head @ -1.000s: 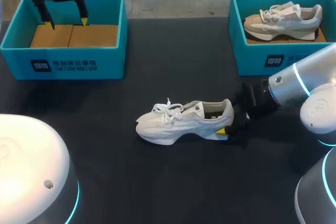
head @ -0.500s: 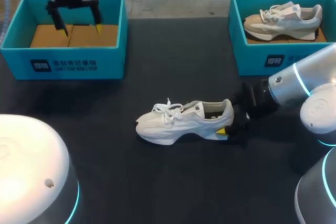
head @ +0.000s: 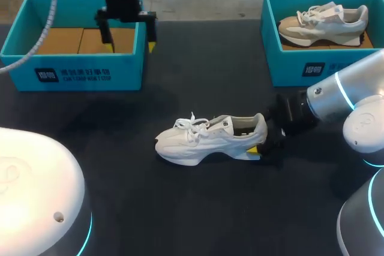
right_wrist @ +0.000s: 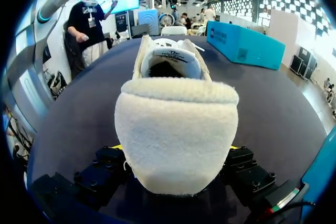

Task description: Take the shoe out of the shoebox, open the shoe tongue, remove and reinsert the insole, then place the shoe into the shoebox

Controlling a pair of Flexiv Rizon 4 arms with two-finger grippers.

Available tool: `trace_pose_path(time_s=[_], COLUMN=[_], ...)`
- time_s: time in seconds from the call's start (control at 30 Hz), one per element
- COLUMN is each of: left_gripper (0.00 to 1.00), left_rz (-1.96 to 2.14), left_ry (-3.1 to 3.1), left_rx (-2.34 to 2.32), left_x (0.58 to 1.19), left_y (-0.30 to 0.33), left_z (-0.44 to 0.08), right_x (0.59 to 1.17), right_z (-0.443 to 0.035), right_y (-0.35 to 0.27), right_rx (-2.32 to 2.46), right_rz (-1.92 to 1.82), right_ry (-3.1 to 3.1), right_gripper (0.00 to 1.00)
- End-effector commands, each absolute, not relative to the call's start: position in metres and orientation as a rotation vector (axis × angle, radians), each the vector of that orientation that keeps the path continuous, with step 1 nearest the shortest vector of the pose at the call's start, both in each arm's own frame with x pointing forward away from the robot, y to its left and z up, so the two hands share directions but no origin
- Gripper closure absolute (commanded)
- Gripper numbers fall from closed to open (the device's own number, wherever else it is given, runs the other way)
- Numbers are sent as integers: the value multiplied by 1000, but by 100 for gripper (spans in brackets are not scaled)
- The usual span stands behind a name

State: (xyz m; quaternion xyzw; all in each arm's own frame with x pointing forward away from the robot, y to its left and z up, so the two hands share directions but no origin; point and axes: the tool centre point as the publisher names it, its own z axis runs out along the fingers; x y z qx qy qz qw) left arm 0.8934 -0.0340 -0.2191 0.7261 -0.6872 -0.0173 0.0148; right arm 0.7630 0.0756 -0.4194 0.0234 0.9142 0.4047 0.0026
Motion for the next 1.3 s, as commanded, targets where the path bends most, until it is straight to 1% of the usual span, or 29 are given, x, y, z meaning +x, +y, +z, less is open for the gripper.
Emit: trace_pose_path(time_s=[0.03, 0.43, 1.03, 1.3], left_gripper=[0, 0, 0, 0], left_rz=[-35, -3, -12, -12], left_ry=[-2133, -2083, -2256, -2256], left_rx=[2246, 2390, 2225, 2225], left_x=[885, 854, 801, 801], left_y=[-46, -81, -138, -138], left_z=[-218, -221, -251, -251], right_x=[763, 763, 763, 763], right_z=[-420, -420, -420, -420], right_y=[77, 77, 77, 77], right_rx=[73, 73, 73, 73], right_rz=[1268, 1268, 1268, 1268], right_ry=[2868, 2868, 2868, 2868], right_gripper=[100, 100, 100, 100])
